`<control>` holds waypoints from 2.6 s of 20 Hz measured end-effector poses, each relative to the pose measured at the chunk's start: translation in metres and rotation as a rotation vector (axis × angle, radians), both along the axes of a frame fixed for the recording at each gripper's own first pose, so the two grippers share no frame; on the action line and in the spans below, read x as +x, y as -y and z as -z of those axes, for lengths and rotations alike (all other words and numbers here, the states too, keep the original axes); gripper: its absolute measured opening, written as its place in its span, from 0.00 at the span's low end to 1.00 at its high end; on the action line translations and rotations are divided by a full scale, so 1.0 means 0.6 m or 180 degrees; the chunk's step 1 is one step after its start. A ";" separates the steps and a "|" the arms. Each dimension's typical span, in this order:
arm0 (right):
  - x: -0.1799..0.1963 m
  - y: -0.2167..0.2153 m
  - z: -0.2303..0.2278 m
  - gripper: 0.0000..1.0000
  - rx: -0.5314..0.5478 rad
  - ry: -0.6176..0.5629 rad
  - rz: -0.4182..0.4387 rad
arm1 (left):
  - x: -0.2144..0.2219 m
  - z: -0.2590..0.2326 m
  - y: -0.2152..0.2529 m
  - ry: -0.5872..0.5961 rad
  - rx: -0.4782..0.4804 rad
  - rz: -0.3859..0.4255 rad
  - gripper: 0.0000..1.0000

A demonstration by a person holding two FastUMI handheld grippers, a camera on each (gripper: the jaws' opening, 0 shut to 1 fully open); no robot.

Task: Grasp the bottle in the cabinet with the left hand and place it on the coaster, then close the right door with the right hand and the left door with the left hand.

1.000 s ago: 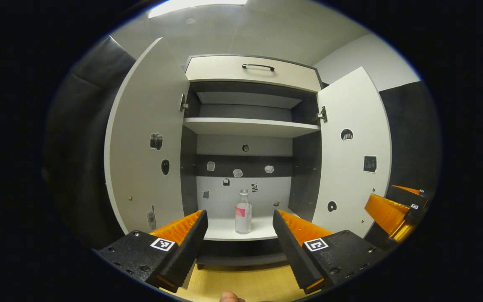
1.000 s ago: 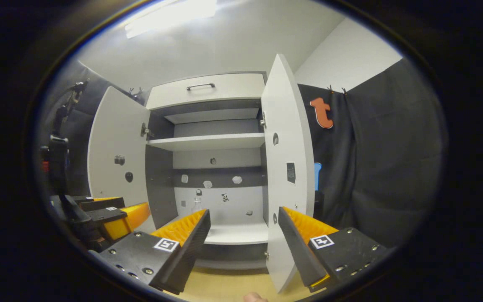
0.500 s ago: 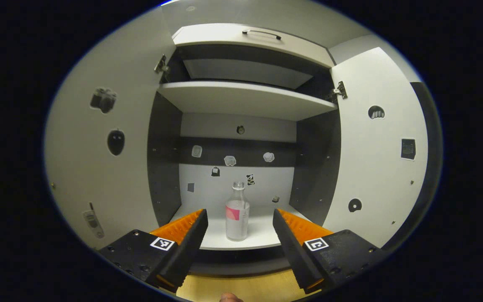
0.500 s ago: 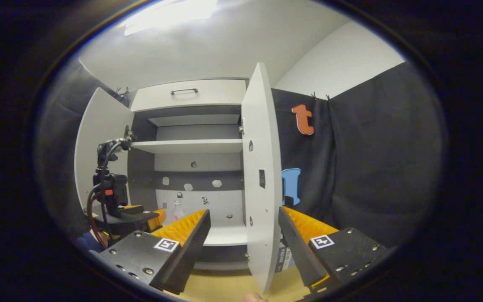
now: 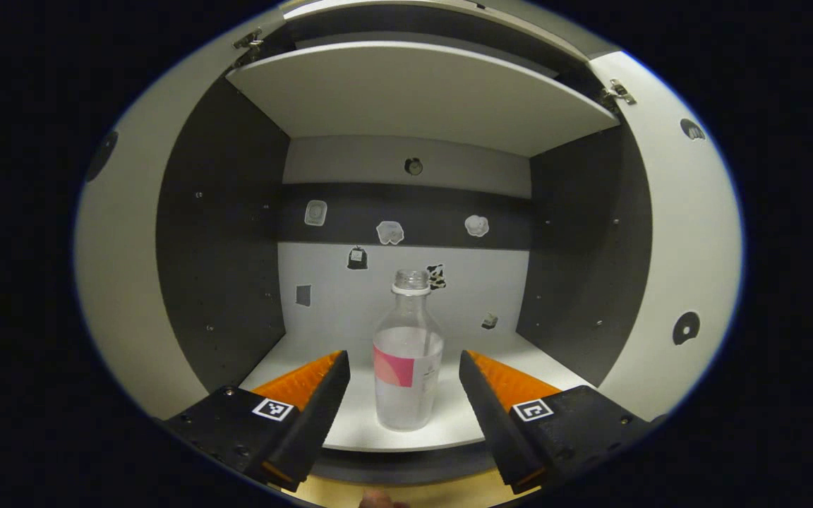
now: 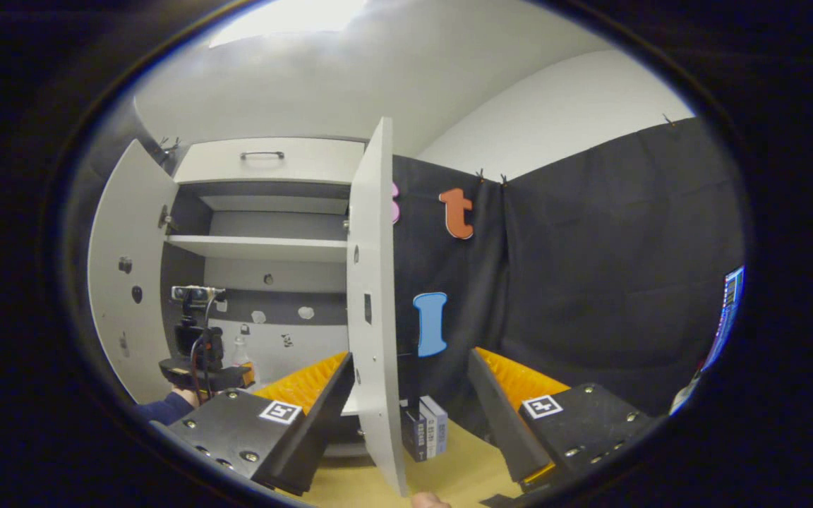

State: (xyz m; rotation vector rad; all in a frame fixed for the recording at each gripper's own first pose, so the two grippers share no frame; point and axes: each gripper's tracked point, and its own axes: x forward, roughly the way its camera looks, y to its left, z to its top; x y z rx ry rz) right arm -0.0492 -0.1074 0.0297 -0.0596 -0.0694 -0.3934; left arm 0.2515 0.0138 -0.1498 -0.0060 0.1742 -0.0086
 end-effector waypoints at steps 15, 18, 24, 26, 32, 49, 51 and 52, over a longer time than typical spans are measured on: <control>-0.013 0.024 0.011 0.98 -0.0028 -0.0119 0.0283 | 0.059 0.050 0.001 -0.0187 0.0073 0.0027 0.76; -0.011 0.026 0.012 0.98 -0.0048 -0.0135 0.0242 | 0.028 0.027 0.008 -0.0150 0.0033 0.0112 0.75; -0.007 0.046 0.025 0.98 -0.0083 -0.0194 0.0153 | -0.070 -0.049 0.022 0.0013 0.0058 0.0311 0.75; -0.007 0.058 0.029 0.98 -0.0084 -0.0213 0.0109 | -0.108 -0.071 0.025 0.0050 0.0023 0.0351 0.75; 0.011 0.082 0.040 0.98 -0.0164 -0.0265 -0.0043 | -0.219 -0.129 0.026 0.0107 -0.0111 0.0374 0.75; 0.104 0.100 0.074 0.98 -0.0218 -0.0403 -0.0345 | -0.419 -0.196 -0.012 0.0104 -0.0113 0.0154 0.75; 0.112 0.099 0.078 0.98 -0.0231 -0.0423 -0.0368 | -0.426 -0.196 -0.018 0.0104 -0.0112 0.0122 0.75; 0.111 0.098 0.081 0.98 -0.0231 -0.0434 -0.0379 | -0.428 -0.196 -0.020 0.0102 -0.0108 0.0108 0.75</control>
